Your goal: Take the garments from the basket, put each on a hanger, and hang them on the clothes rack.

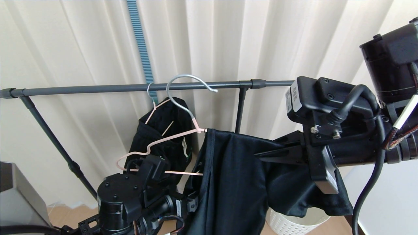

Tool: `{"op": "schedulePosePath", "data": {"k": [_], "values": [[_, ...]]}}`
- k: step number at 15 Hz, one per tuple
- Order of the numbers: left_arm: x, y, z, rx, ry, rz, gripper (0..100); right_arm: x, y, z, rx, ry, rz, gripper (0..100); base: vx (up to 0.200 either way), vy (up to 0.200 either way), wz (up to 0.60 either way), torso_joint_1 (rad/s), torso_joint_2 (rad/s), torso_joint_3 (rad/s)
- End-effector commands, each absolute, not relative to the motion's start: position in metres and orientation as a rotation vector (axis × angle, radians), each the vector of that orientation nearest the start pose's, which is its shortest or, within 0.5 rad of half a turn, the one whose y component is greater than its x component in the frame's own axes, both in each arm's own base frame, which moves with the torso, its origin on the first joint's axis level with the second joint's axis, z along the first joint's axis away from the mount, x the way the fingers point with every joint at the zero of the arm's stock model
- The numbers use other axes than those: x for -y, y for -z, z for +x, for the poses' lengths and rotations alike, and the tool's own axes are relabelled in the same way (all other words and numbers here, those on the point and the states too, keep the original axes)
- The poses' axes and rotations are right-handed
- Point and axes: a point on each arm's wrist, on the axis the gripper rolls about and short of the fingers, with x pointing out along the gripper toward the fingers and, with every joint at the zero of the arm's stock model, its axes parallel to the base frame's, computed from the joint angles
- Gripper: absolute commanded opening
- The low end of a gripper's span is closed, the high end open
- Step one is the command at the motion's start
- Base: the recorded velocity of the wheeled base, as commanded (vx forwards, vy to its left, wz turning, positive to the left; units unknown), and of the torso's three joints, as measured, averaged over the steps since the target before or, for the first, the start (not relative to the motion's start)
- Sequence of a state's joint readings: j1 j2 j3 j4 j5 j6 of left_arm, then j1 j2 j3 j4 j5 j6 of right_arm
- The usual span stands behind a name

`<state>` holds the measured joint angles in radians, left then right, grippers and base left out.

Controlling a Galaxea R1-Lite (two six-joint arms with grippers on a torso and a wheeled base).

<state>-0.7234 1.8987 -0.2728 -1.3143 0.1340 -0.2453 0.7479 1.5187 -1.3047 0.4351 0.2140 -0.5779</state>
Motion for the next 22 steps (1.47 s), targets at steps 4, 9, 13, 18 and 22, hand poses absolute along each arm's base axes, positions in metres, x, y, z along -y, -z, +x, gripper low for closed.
{"op": "schedulePosePath", "data": {"k": [4,9,13,18,22], "values": [[0.169,-0.066,0.197,-0.374,0.537,-0.087,100,-0.165,-0.272,0.178,-0.378,-1.08,-0.69,0,0.0,0.0,0.0,0.0,0.0,0.0],[0.167,-0.066,0.199,-0.373,0.528,-0.087,100,-0.146,-0.269,0.177,-0.362,-1.017,-0.668,0,0.0,0.0,0.0,0.0,0.0,0.0],[0.167,-0.066,0.2,-0.375,0.525,-0.087,100,-0.136,-0.264,0.175,-0.368,-0.986,-0.66,0,0.0,0.0,0.0,0.0,0.0,0.0],[0.163,-0.067,0.204,-0.366,0.504,-0.086,100,-0.123,-0.262,0.172,-0.38,-0.948,-0.65,0,0.0,0.0,0.0,0.0,0.0,0.0],[0.162,-0.066,0.204,-0.368,0.501,-0.086,100,-0.116,-0.26,0.172,-0.395,-0.923,-0.644,0,0.0,0.0,0.0,0.0,0.0,0.0]]}}
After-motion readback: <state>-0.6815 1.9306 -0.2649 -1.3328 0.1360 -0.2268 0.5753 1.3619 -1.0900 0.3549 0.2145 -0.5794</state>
